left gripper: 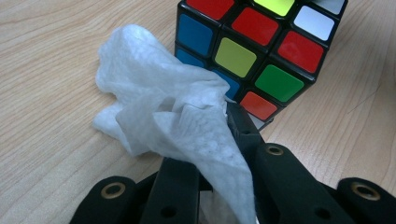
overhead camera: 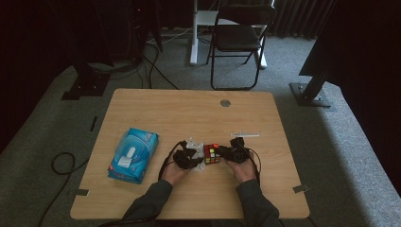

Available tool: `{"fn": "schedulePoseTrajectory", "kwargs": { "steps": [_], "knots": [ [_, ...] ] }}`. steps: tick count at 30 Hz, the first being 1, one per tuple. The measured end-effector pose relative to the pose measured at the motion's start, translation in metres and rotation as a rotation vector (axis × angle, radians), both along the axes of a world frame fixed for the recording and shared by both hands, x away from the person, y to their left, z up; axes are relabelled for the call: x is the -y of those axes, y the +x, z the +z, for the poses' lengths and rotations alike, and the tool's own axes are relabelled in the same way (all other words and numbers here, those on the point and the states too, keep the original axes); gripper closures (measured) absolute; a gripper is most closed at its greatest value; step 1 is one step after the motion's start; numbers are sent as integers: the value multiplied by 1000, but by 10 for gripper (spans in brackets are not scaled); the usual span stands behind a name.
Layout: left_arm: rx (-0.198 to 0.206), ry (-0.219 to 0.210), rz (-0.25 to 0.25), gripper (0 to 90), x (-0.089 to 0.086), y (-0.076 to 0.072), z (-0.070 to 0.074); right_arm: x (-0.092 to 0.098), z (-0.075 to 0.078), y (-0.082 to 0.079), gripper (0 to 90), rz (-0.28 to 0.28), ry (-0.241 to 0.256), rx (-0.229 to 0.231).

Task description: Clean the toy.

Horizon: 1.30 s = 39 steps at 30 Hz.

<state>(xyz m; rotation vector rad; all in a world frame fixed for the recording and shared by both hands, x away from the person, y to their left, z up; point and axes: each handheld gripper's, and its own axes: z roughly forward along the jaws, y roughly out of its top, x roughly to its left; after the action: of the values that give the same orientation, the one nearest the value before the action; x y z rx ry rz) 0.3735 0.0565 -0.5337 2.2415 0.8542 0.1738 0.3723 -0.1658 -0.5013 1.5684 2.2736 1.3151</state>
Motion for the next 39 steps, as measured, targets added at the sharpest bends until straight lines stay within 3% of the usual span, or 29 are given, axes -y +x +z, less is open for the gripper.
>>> {"fn": "schedulePoseTrajectory", "kwargs": {
  "steps": [11, 20, 39],
  "knots": [
    [30, -45, -5, 838, -5, -3, 16, 0, 0, 0, 690, -1, 0, 0],
    [44, -123, -19, 837, -8, -10, 29, 0, 0, 0, 690, 0, 1, 0],
    [41, -113, -42, 835, -6, -20, 31, 0, -1, 0, 692, 3, 4, -2]
  ]
}}
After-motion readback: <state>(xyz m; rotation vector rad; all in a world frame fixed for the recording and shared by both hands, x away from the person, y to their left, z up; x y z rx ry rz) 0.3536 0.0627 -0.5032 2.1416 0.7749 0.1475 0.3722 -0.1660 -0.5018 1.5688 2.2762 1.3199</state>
